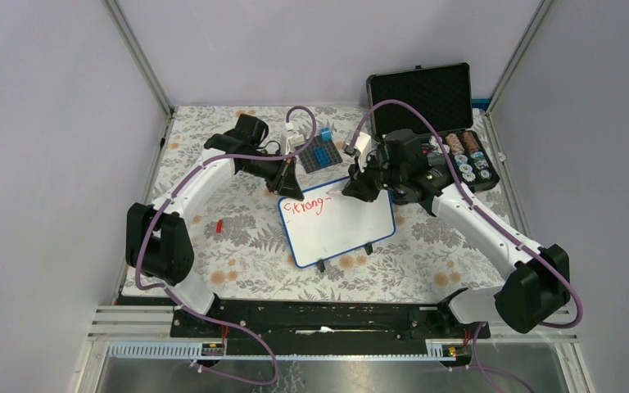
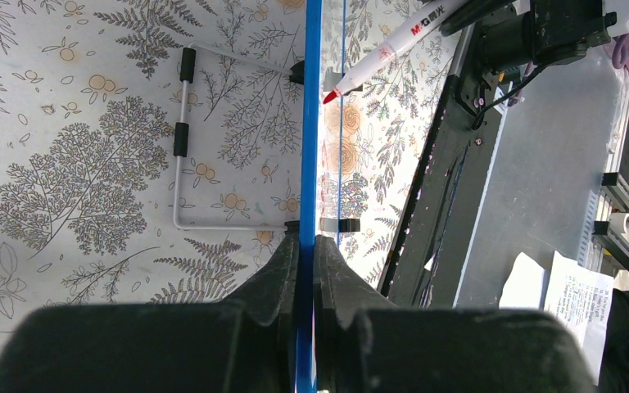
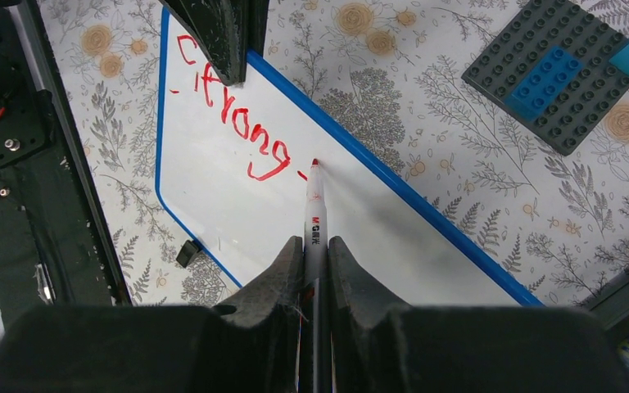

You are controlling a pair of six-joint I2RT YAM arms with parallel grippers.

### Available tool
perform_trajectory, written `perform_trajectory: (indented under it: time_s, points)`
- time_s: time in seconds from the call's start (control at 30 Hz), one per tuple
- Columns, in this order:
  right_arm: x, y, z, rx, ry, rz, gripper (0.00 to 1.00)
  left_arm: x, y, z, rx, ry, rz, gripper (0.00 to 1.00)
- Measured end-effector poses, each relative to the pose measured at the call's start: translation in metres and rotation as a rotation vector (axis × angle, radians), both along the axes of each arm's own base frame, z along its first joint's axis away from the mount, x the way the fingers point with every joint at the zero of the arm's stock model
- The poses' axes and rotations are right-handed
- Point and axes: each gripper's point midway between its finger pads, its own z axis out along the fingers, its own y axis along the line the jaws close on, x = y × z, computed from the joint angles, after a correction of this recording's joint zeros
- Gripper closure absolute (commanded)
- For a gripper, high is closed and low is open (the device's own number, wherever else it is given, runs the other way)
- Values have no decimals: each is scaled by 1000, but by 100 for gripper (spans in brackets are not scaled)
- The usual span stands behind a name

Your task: Write a sentence on the whiteboard

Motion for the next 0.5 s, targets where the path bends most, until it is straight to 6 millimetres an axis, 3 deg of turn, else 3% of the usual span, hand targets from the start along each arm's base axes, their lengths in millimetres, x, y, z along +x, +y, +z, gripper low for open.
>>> perform_trajectory:
  time_s: [0.5]
  points:
    - [-6, -2, -16, -17, 26, 12, 100, 1, 1, -1, 5, -3, 2, 100]
